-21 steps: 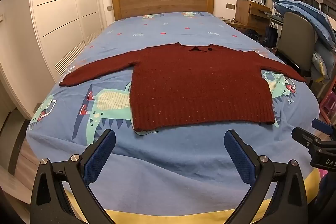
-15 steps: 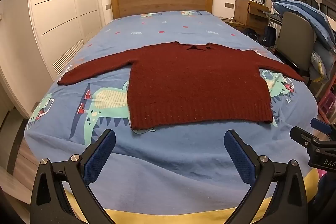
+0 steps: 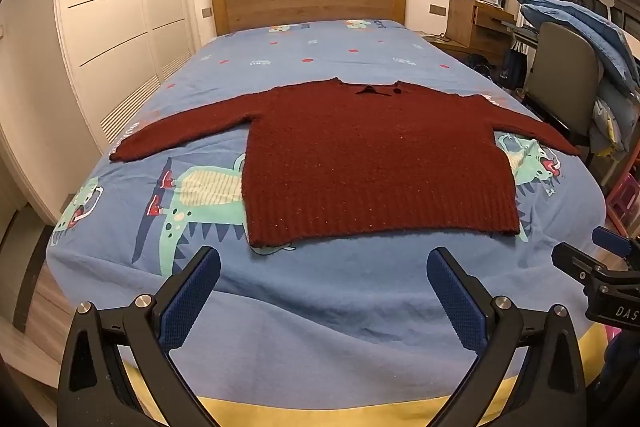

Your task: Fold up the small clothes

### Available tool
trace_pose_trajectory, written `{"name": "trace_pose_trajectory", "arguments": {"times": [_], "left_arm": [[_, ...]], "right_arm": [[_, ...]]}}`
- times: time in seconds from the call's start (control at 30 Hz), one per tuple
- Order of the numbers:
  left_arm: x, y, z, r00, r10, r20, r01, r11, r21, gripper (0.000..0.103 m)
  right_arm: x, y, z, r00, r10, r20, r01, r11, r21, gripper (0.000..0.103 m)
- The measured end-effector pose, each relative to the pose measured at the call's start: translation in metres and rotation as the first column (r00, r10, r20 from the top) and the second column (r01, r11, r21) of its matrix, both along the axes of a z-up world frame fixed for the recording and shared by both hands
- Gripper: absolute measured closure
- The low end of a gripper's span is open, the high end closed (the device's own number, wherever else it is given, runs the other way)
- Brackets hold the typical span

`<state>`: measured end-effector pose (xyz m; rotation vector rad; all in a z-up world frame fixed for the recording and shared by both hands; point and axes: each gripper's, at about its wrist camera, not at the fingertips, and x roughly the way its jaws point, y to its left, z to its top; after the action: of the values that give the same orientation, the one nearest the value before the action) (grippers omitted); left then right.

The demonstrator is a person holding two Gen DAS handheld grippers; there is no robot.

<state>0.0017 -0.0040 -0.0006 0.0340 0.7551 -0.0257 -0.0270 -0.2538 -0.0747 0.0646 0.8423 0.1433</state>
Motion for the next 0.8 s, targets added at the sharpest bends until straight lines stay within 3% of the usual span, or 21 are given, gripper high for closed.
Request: {"name": "trace_pose_trajectory", "arguments": {"times": [0.8], "left_arm": [[-0.0007,0.0015,-0.0012,1.0,0.003,0.024,-0.002,1.0,-0.024,0.001]], "right_arm": [[0.0022,-0.001,0.0038,1.0,-0.016,-0.01,0.016,1.0,-0.021,0.0]]}}
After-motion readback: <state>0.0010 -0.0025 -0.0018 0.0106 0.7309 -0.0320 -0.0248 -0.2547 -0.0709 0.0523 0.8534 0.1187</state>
